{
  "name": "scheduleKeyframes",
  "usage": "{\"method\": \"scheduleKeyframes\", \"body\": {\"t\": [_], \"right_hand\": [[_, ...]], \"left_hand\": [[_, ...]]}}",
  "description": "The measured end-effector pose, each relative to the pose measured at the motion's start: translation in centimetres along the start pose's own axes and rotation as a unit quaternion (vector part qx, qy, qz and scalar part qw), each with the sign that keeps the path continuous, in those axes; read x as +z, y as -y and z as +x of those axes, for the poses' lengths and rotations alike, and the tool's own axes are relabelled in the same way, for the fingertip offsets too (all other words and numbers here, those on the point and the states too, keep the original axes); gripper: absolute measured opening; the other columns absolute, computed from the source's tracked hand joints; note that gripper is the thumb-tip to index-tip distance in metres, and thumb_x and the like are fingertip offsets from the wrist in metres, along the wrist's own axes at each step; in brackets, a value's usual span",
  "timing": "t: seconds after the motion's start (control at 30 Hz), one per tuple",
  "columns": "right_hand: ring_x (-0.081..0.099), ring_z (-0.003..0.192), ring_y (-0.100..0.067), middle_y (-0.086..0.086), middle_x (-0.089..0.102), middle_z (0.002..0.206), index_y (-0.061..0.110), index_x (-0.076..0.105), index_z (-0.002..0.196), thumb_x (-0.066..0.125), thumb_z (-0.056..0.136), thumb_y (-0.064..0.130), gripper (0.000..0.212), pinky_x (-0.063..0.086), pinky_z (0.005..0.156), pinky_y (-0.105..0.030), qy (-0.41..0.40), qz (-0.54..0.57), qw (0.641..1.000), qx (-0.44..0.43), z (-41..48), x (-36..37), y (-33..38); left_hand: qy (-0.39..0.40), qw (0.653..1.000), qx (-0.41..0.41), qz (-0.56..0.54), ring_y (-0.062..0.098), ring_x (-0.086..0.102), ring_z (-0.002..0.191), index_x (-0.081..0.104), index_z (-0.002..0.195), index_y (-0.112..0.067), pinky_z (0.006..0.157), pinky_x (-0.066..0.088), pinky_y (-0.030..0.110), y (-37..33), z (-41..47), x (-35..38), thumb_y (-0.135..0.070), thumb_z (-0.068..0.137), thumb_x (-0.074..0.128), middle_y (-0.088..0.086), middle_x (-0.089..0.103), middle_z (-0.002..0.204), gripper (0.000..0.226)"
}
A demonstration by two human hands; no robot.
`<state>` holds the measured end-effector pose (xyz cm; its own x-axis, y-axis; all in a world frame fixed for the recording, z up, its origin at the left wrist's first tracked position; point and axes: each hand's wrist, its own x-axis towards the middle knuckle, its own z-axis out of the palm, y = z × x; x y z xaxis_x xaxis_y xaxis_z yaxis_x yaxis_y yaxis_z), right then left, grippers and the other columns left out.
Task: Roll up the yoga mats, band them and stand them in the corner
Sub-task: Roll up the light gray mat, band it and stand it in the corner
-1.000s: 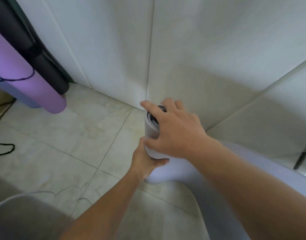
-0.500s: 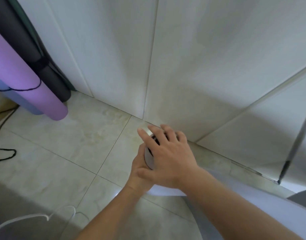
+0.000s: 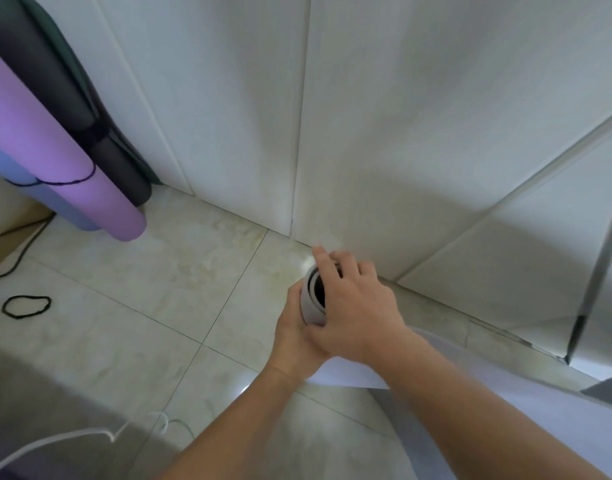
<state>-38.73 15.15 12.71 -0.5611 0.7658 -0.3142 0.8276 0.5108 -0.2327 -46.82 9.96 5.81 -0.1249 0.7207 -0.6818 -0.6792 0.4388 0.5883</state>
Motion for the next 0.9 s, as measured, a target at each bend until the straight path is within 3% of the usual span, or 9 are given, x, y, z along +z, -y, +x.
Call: {"method": "scheduleKeyframes", "body": {"t": [0.1,0.17,0.27,0.4,0.5,0.6,0.73,0.8,0.9], "right_hand": [[0.037,0.129,-0.018,0.008,0.029,0.146,0.037,0.01,0.157,0.078,0.072,0.046,0.109,0.046,0.099,-0.036,0.015,0.11,0.994,0.005,-0.3,-1.0,-1.1],[0.043,0.128,-0.01,0.011,0.033,0.143,0.037,0.022,0.156,0.088,0.069,0.041,0.109,0.043,0.106,-0.032,0.039,0.31,0.949,0.042,-1.1,-2.5,-2.5],[0.052,0.127,-0.011,0.014,0.047,0.142,0.036,0.043,0.146,0.079,0.084,0.036,0.072,0.042,0.112,-0.04,0.037,0.478,0.872,0.103,-2.5,-4.2,-4.9],[0.062,0.112,-0.012,0.013,0.06,0.126,0.044,0.054,0.123,0.069,0.092,0.015,0.044,0.051,0.099,-0.038,-0.016,0.44,0.892,0.106,-4.9,-4.8,-6.8],[0.065,0.096,-0.003,0.01,0.066,0.108,0.038,0.062,0.094,0.073,0.089,0.011,0.03,0.05,0.076,-0.019,-0.106,0.412,0.903,0.069,-7.3,-5.4,-7.6],[0.058,0.101,0.006,0.013,0.058,0.118,0.027,0.068,0.081,0.075,0.085,0.001,0.027,0.042,0.081,-0.005,-0.153,0.358,0.921,0.013,-8.6,-5.8,-8.5],[0.055,0.109,-0.005,0.015,0.055,0.128,0.029,0.076,0.108,0.067,0.091,0.013,0.025,0.044,0.099,-0.022,0.042,0.158,0.985,-0.057,-8.3,-6.4,-9.6],[0.055,0.115,-0.016,0.007,0.053,0.134,0.029,0.071,0.122,0.061,0.093,0.018,0.032,0.043,0.1,-0.026,0.134,0.061,0.986,-0.076,-7.8,-7.2,-9.2],[0.048,0.127,-0.026,0.001,0.032,0.154,0.032,0.062,0.131,0.052,0.1,0.033,0.032,0.045,0.101,-0.035,0.163,-0.084,0.977,-0.108,-7.3,-7.6,-8.1]], "left_hand": [[0.002,0.982,0.1,0.162,0.009,0.073,0.078,0.069,0.099,-0.025,0.058,0.058,0.026,0.1,-1.3,-0.2,-0.026,0.087,0.07,0.002,0.072,0.096,0.012],[-0.069,0.938,0.174,0.293,-0.011,0.065,0.083,0.053,0.1,-0.042,0.062,0.05,0.008,0.5,-1.7,-0.7,-0.021,0.063,0.093,-0.017,0.066,0.097,0.059],[-0.084,0.904,0.23,0.35,-0.014,0.061,0.09,0.047,0.097,-0.047,0.07,0.048,0.006,1.4,-3.3,0.0,-0.025,0.048,0.1,-0.022,0.066,0.096,0.075],[-0.075,0.878,0.279,0.382,-0.006,0.062,0.093,0.049,0.097,-0.047,0.076,0.05,0.01,1.2,-4.6,2.0,-0.028,0.045,0.099,-0.02,0.065,0.099,0.074],[-0.058,0.866,0.282,0.408,-0.003,0.062,0.094,0.051,0.099,-0.046,0.076,0.049,0.011,0.7,-5.3,2.5,-0.033,0.044,0.099,-0.019,0.064,0.101,0.074],[-0.048,0.858,0.29,0.421,-0.003,0.062,0.095,0.051,0.102,-0.046,0.078,0.049,0.011,0.7,-5.4,2.1,-0.035,0.043,0.099,-0.018,0.064,0.104,0.076],[-0.043,0.851,0.275,0.446,0.0,0.063,0.097,0.048,0.104,-0.048,0.083,0.053,0.018,1.5,-5.1,1.2,-0.037,0.042,0.098,-0.017,0.064,0.106,0.08],[-0.039,0.846,0.267,0.459,0.001,0.063,0.097,0.047,0.102,-0.05,0.082,0.053,0.02,2.1,-5.1,1.0,-0.041,0.042,0.096,-0.017,0.063,0.106,0.078],[-0.04,0.843,0.269,0.464,0.0,0.062,0.098,0.047,0.102,-0.052,0.081,0.052,0.018,2.9,-5.0,0.8,-0.041,0.042,0.096,-0.019,0.063,0.107,0.078]]}}
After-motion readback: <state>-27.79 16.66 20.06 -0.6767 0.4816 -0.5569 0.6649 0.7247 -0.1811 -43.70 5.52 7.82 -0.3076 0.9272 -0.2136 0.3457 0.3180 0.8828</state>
